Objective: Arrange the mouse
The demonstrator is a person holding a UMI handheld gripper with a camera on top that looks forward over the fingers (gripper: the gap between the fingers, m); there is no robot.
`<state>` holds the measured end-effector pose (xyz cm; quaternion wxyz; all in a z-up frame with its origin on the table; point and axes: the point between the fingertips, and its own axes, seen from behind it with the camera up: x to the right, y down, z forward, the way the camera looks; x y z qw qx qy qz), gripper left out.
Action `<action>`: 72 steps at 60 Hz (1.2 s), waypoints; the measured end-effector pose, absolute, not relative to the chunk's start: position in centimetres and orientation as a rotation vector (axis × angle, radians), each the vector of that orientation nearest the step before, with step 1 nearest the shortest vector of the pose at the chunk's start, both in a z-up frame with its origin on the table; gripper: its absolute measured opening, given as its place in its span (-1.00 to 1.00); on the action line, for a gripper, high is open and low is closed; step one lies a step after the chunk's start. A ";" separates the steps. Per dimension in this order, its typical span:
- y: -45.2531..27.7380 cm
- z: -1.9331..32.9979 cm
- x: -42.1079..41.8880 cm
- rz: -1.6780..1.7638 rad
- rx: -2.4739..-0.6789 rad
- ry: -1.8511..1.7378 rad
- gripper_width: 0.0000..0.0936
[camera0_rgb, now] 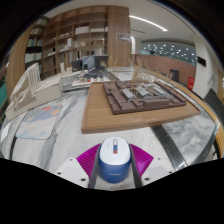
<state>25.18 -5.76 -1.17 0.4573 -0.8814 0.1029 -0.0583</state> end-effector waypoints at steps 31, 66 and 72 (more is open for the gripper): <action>9.6 7.8 -2.8 0.067 -2.038 0.126 -0.17; 1.4 3.7 -5.1 0.097 -2.236 0.032 0.79; -4.2 5.1 -3.3 0.144 -2.190 0.052 0.79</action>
